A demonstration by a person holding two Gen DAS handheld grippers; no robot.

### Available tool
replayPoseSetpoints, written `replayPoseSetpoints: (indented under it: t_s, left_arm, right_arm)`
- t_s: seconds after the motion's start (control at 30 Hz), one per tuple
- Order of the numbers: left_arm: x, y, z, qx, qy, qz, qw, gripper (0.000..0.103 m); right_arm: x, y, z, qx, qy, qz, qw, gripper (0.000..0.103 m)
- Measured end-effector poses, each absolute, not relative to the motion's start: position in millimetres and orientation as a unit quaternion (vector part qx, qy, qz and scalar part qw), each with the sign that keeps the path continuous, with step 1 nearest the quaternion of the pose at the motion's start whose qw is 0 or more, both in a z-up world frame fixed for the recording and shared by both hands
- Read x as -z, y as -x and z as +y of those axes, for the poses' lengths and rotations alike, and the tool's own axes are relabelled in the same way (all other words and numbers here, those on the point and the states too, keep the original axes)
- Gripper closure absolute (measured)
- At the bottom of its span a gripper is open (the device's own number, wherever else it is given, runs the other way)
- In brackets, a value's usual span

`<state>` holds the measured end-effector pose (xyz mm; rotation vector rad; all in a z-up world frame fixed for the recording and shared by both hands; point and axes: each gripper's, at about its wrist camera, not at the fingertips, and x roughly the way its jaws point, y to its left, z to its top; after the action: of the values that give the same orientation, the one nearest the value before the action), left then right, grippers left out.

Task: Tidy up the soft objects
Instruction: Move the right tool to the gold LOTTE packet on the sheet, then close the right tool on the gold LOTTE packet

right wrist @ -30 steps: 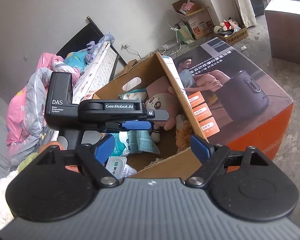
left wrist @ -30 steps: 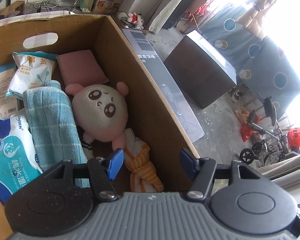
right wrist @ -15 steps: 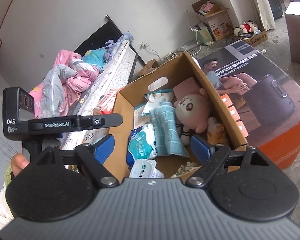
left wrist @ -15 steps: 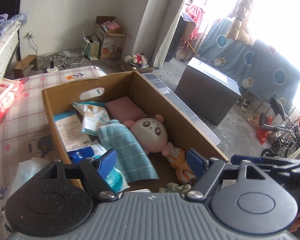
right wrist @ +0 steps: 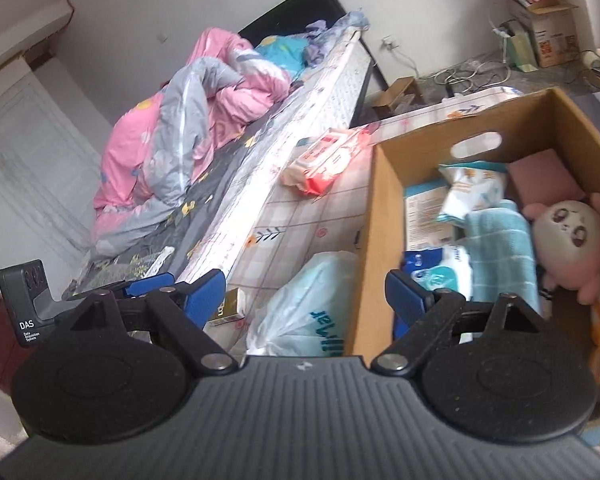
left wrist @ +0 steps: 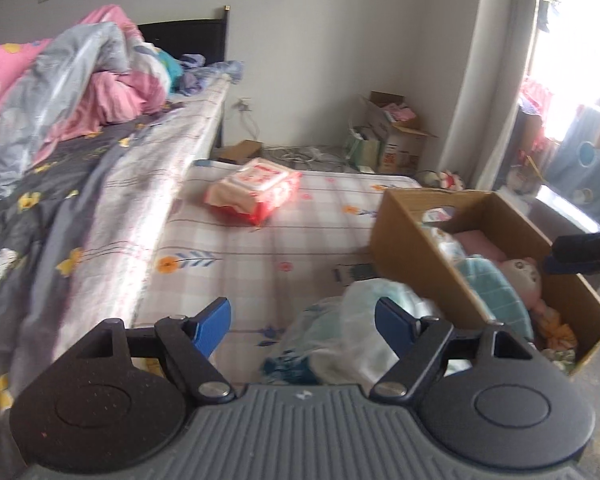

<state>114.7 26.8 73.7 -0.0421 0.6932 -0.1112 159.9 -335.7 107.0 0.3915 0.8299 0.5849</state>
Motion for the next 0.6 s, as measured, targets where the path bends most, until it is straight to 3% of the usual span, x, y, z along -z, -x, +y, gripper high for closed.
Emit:
replayPoseSetpoints:
  t_s: [0.27,0.47,0.6]
  left_arm:
    - [-19,-118,80,-0.002,-0.017,0.382,0.924,0.023]
    - [21,-143,95,-0.015,-0.012,0.392,0.920,0.024]
    - [39,-161,102,-0.021,-0.013,0.405,0.914,0.026]
  right_arm:
    - [-86,-222,-180,-0.376,-0.129,0.464,0.791,0.016]
    - [-40,-271,-83,-0.389,-0.109,0.537,0.741,0.018]
    - [1,-304,-50,-0.370,-0.130,0.589,0.706,0.033]
